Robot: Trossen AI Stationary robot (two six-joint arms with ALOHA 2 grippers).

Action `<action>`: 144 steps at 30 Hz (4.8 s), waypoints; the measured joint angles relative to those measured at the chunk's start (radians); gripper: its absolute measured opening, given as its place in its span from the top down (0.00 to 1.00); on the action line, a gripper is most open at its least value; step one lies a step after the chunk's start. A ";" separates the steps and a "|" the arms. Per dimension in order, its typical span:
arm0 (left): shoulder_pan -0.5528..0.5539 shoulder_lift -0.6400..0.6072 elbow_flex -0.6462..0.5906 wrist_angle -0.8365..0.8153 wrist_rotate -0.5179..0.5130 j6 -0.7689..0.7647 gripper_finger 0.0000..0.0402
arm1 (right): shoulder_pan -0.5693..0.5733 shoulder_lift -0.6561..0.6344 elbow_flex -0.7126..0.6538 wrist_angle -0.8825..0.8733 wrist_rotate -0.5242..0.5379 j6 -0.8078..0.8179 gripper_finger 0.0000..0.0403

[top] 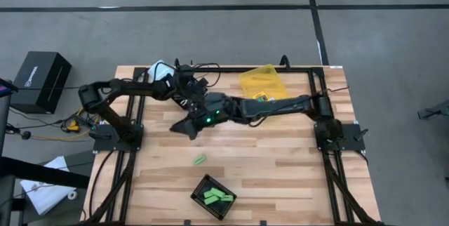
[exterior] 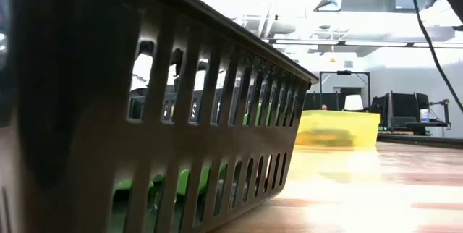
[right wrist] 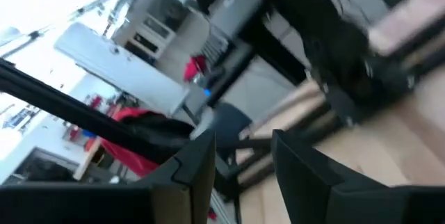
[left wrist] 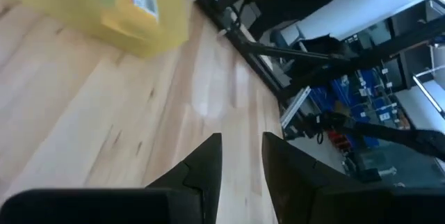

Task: Pick & Place School Supplies
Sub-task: Put the green eraser into the bottom black bin

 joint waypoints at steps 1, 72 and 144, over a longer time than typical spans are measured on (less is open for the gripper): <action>-0.008 -0.005 0.000 0.001 0.000 -0.001 0.75 | -0.002 -0.015 0.002 0.003 0.011 -0.009 0.67; -0.766 0.231 0.195 -0.810 -0.732 -0.025 0.56 | 0.319 -0.454 0.004 -0.388 0.589 -0.554 0.68; -0.669 -0.031 0.156 -0.723 -0.841 0.044 0.99 | 0.271 -0.455 0.004 -0.428 0.591 -0.642 0.70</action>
